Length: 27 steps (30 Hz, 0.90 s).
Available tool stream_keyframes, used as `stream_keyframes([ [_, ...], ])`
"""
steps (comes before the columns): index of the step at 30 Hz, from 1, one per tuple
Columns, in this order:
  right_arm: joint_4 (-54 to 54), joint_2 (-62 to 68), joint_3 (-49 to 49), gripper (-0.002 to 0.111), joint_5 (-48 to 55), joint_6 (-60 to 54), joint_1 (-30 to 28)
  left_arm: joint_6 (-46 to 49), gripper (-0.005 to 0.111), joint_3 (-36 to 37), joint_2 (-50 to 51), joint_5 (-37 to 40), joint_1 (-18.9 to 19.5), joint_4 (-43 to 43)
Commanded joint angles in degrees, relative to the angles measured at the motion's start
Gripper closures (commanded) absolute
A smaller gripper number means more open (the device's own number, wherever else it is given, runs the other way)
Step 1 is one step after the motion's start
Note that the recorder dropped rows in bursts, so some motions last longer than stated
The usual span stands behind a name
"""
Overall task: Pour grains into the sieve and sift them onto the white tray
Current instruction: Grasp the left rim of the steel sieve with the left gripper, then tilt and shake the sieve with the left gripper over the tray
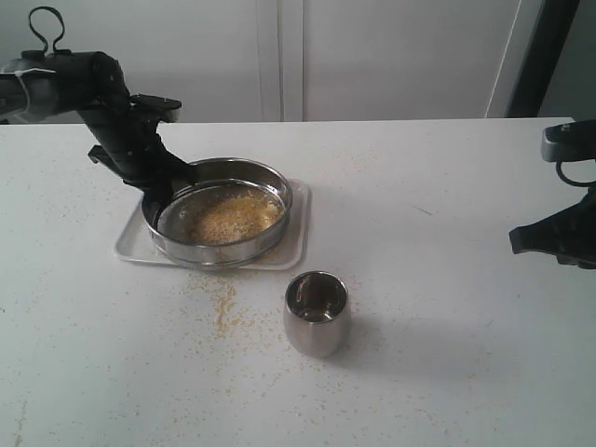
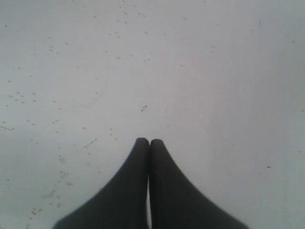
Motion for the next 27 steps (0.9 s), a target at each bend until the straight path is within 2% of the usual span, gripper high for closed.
stream_keyframes([
  [1,-0.12,-0.15,-0.31,0.108,-0.38,0.23,-0.41,-0.45,0.107,-0.16,-0.05,0.51,-0.21,0.70],
  [7,-0.12,-0.15,-0.31,0.108,-0.38,0.23,-0.41,-0.92,0.107,-0.16,-0.32,1.63,-0.42,0.41],
  [14,-0.12,-0.15,-0.31,0.108,-0.38,0.23,-0.41,-3.04,0.107,-0.16,-1.55,1.71,0.83,-7.76],
  [21,-0.12,-0.15,-0.31,0.108,-0.38,0.23,-0.41,-2.14,0.107,-0.16,-3.44,2.89,1.30,-8.22],
  [27,-0.12,-0.15,-0.31,0.108,-0.38,0.23,-0.41,-0.65,0.107,-0.16,-4.19,6.83,5.23,-13.15],
])
